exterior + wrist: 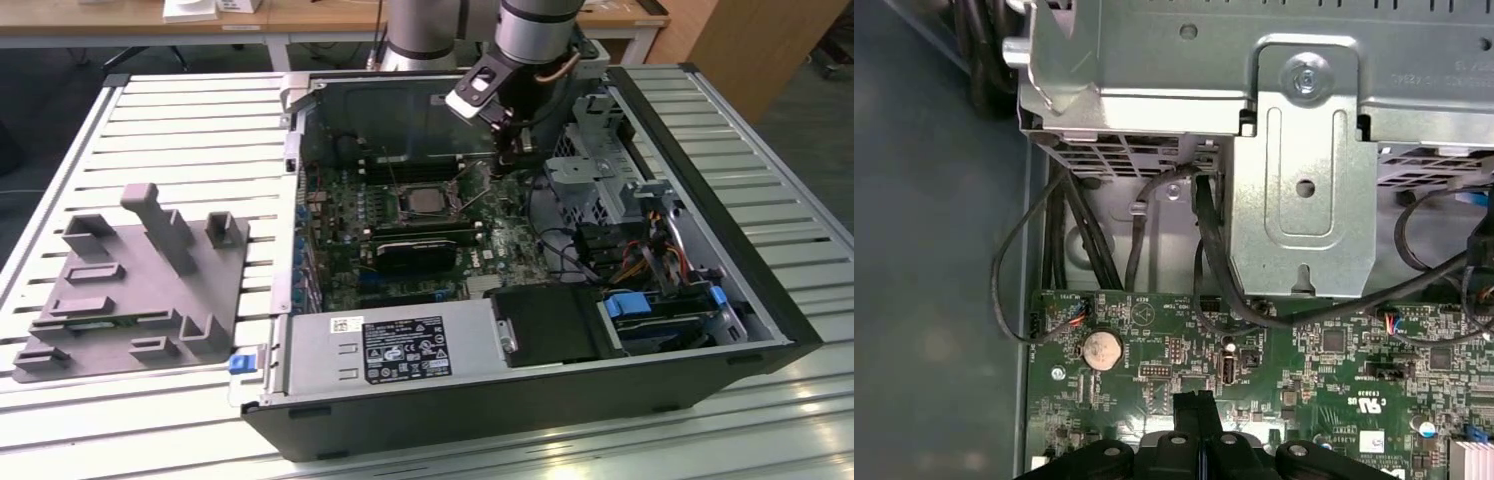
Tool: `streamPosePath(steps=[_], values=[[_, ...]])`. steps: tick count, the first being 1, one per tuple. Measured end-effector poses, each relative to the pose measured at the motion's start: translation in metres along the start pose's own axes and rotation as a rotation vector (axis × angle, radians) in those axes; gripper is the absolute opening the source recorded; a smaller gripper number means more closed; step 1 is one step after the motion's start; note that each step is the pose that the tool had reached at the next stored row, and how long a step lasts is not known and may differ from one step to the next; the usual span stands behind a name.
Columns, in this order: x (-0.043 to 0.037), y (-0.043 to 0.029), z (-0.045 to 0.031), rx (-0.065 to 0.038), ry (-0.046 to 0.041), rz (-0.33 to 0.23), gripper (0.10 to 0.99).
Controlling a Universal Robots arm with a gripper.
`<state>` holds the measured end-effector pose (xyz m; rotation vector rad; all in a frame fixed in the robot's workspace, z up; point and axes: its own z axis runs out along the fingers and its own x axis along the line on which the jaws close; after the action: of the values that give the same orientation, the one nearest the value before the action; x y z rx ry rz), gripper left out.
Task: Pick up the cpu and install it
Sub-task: 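Close the cpu cover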
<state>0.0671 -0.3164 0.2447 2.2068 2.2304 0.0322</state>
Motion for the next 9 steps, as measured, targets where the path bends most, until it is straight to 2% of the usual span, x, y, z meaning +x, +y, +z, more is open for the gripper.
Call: streamPosePath(steps=[9], values=[[0.0, -0.0028, -0.0001, 0.009, -0.0001, 0.0, 0.106]])
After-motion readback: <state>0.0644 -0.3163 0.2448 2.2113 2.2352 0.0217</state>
